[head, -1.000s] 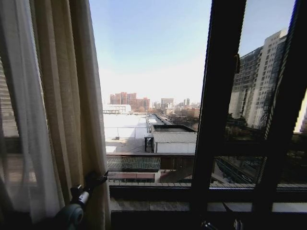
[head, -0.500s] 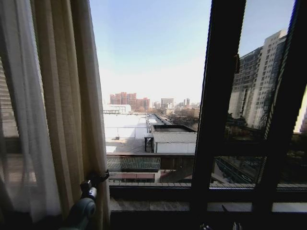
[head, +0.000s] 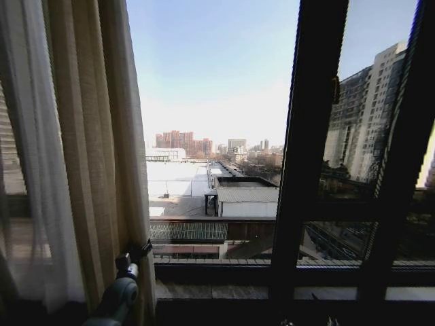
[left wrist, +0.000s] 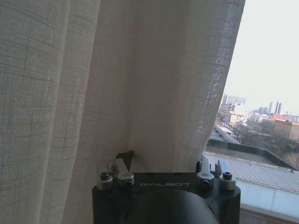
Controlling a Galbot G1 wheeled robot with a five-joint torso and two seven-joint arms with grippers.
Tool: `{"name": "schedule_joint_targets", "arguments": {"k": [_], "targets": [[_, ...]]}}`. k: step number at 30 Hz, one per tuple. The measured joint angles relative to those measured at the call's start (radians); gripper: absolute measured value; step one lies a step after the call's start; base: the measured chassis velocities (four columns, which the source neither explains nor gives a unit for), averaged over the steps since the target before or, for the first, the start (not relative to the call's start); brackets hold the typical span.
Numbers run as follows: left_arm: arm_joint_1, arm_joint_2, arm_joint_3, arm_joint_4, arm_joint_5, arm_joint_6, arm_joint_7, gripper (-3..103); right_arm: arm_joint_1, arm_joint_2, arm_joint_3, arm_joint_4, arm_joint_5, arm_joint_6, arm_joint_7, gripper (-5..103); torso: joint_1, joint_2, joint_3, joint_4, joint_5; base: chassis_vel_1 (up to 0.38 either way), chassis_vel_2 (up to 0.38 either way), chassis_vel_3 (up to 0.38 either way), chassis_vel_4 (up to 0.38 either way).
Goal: Open the curtains by pulling them apart, changing their state from closed to fully open.
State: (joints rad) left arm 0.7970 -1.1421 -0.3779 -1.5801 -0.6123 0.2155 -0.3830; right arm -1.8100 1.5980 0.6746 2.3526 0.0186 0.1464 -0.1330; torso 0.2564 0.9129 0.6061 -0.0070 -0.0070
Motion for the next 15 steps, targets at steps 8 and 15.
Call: {"name": "schedule_joint_targets", "arguments": {"k": [8,15], "targets": [[0.013,0.004,-0.008,-0.01,-0.001,-0.001,0.0,35,-0.001,-0.006,0.002,0.006,0.002,0.0,0.001,100,0.0,0.0,0.0,0.0,0.0,0.0,0.0,0.0,0.0],[0.022,0.006,-0.014,-0.016,-0.002,-0.002,0.001,8,-0.002,-0.01,0.002,0.014,0.016,0.0,0.004,100,0.0,0.0,0.0,-0.0001,0.0001,0.0,0.0,0.0,0.0]]}}
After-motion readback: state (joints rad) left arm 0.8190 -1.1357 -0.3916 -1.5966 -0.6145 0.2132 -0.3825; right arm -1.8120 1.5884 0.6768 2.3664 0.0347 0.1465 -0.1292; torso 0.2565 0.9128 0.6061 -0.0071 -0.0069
